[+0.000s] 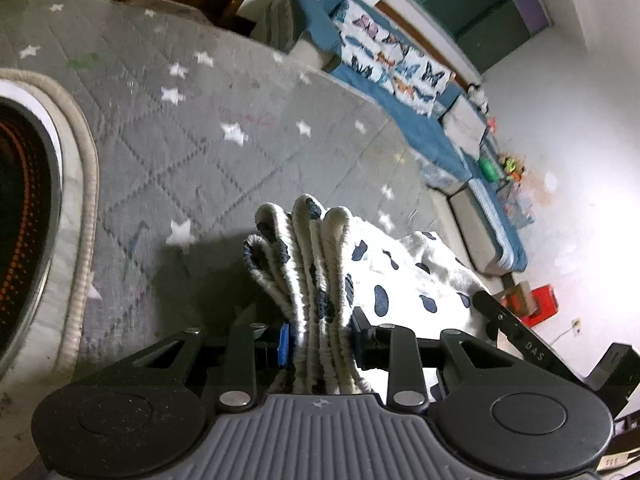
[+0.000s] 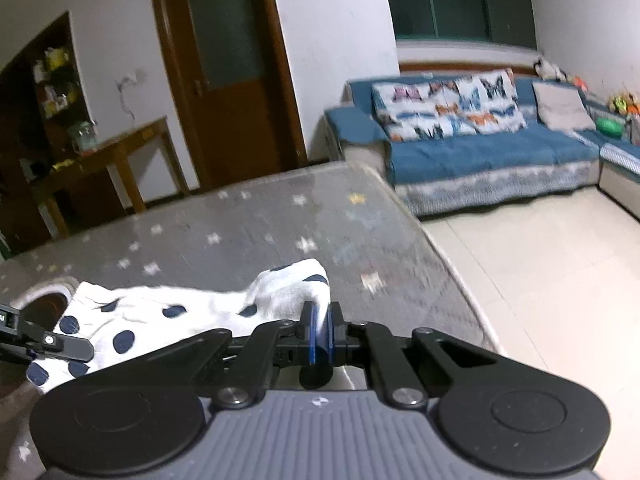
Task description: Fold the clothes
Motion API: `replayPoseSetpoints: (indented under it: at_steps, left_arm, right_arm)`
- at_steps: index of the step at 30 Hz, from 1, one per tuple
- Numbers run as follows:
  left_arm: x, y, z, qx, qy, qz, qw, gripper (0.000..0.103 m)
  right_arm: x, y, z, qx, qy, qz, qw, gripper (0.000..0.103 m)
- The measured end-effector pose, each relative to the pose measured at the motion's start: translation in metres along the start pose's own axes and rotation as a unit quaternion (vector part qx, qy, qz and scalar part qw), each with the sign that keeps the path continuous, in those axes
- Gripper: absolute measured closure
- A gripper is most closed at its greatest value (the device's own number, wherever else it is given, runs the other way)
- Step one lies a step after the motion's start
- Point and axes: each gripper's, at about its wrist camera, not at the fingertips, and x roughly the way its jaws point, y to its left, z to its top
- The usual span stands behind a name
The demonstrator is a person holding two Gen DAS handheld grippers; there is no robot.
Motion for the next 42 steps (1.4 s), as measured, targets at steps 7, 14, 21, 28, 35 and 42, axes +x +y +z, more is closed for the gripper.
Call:
replayPoseSetpoints:
  at_steps: [7,14,21,28,35,42]
  left_arm:
    - [-0.011,0.005,-0.001,0.018,-0.015,0.024,0.9994,0.055]
    - [-0.027,0.002,0.006,0.039,-0.05,0.048,0.9968,0.048]
    - [-0.012,0.001,0.011,0.055,-0.045,0.064,0.9954,0.048]
    - [-0.003,0.007,0.015,0.057,-0.04,0.07,0.9952,0.044]
    - [-0.007,0.002,0.013,0.062,-0.047,0.077,0.994,0.043]
    - [-0.01,-0.016,0.008,0.101,-0.059,0.101,0.9879,0.037]
  right_arm:
    - [0.004,-0.01,-0.013,-0.002,0.02,-0.022,1.0,0.09]
    - [0.01,0.001,0.003,-0.003,0.009,0.014,1.0,0.07]
    - [0.048,0.023,0.012,-0.016,0.046,0.03,0.998,0.067]
    - [0.066,0.027,0.011,-0.02,0.066,0.022,0.997,0.067]
    - [0.049,0.032,0.007,-0.035,0.053,0.022,0.998,0.059]
    - [0.022,0.036,-0.003,-0.044,0.038,0.027,0.998,0.046]
